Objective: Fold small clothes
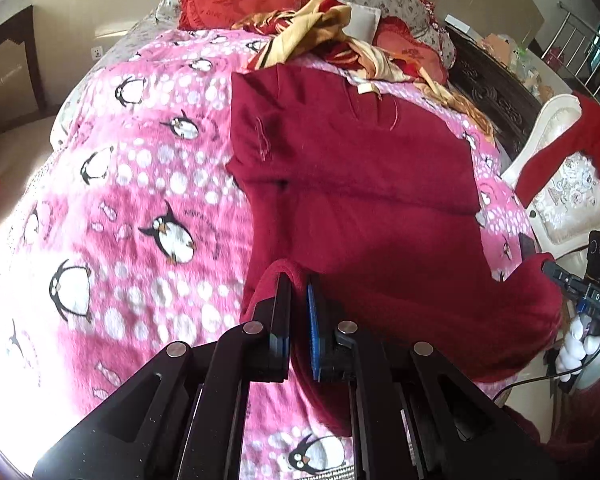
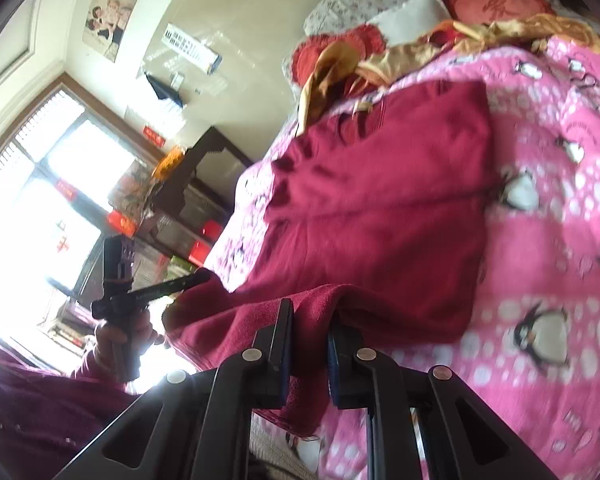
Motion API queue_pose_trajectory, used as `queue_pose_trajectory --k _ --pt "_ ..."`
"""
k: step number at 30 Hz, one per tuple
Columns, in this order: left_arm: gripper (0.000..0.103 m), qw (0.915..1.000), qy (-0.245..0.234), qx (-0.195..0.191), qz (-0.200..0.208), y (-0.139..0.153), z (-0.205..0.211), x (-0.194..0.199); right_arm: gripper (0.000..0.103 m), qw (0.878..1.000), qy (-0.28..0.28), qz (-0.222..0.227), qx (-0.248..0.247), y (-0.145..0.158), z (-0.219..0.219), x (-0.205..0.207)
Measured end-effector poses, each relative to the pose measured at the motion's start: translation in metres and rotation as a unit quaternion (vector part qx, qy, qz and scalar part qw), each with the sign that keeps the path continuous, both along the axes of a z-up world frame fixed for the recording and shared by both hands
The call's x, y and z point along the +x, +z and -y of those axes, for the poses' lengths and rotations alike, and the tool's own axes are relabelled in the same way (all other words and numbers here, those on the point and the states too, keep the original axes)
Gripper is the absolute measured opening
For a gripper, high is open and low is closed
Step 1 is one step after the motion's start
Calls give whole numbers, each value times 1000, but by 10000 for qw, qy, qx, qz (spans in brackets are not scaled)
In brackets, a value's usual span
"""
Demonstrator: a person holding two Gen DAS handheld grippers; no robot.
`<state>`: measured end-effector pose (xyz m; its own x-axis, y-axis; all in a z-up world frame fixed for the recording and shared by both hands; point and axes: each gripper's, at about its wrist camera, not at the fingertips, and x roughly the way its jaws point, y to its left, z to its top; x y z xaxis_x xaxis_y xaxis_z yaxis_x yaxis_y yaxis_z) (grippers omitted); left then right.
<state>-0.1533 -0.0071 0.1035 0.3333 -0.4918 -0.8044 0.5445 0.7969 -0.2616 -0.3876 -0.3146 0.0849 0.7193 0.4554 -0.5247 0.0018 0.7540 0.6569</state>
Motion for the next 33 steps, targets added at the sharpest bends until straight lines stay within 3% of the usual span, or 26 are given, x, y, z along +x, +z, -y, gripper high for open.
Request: queue_pose_trajectory --k 5,9,17,22,27,31,32,33 --pt "6 9988 291 -78 396 15 3 28 13 9984 -533 153 -61 6 26 24" --pt "6 9979 423 -111 483 18 22 60 12 9958 -885 221 -109 9 49 45" --pt "6 9956 582 84 732 21 67 118 12 9923 -1128 141 -497 18 80 111" --pt "6 9951 641 324 675 9 89 153 12 9906 -1252 -31 -548 11 102 151" --pt "6 9951 738 537 393 -16 104 179 12 9879 -1380 -478 -528 -18 122 184" --pt "9 9962 726 464 121 -24 103 188 15 9887 -1323 -619 -330 -28 132 191" --pt "12 9968 664 425 86 -22 101 188 19 9898 -1294 -546 -248 -23 133 187" --pt "15 9974 603 401 65 -20 100 188 30 9901 -1312 -458 -220 -18 134 183"
